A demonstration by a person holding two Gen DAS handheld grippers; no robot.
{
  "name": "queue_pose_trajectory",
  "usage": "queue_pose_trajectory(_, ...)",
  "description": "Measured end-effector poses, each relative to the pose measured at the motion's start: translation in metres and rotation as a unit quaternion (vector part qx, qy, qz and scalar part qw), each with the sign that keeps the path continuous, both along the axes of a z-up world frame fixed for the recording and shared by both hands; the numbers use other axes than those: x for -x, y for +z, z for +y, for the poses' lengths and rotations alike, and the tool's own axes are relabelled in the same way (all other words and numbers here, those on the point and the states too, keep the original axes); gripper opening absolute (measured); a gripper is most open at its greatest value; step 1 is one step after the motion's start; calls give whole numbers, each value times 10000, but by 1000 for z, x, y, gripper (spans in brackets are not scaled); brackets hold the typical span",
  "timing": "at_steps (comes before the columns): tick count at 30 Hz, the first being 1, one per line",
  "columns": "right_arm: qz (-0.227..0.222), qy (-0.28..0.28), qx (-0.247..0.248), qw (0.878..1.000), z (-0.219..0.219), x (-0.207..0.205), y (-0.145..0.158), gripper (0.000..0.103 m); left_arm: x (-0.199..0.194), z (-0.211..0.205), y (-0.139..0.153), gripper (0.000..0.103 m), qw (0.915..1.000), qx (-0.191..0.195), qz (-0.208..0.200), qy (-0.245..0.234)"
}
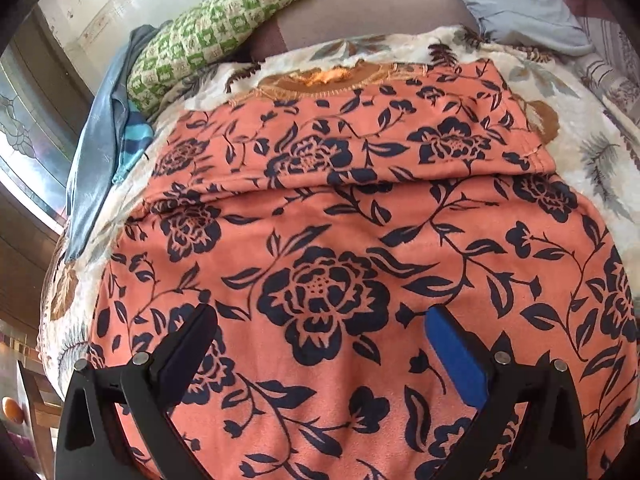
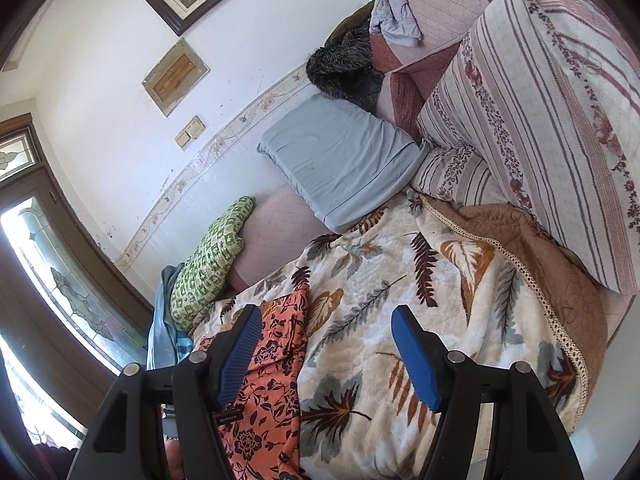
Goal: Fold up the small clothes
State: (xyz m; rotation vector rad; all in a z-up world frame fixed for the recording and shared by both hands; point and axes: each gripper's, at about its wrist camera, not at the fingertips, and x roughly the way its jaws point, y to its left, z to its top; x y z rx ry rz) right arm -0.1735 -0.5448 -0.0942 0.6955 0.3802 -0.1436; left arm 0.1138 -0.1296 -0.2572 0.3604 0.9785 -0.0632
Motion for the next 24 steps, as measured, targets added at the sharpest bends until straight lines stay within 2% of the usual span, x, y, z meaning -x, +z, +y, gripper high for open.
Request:
queue_pose_trajectory(2,88,39,5,10000,9,-10,-1,71,4,13,0,103,9999,-108,-16,5)
queue_pose_trajectory(4,237,150,59,9996,24,-24,-3,71,7,27,-15,103,9986,-438,292,-3)
queue_pose_trajectory(5,309,222,96,9992,32,-32,-4,71,8,34,-22,103,9981,-475,396,-63)
queue_pose_trajectory(7,416,406,130,9982,50,-50,-8,71,14,49,-19,103,9998,-12,190,-103)
queue_pose_trajectory(9,529,604,81,9967,66,-68,-14,71,12,59,-17,103,9989,218,404,-121)
queue_pose_trajectory(10,612,689,52,9957,75,-77,-17,71,13,64,-12,103,9985,325,413,-130)
queue_pose_trajectory(14,948,1017,98,9902,110,-107,-32,71,18,99,19,103,9986,495,-29,-166)
queue_pose_trajectory(19,1436,1347,-327,9799,139,-142,-71,71,21,178,46,103,9978,498,-297,334)
queue_pose_trajectory(22,1873,1526,-452,9693,159,-157,-101,71,21,230,49,103,9963,362,-315,717)
queue_pose_trajectory(24,2143,1680,-538,9607,171,-163,-119,71,21,260,46,103,9954,260,-161,907)
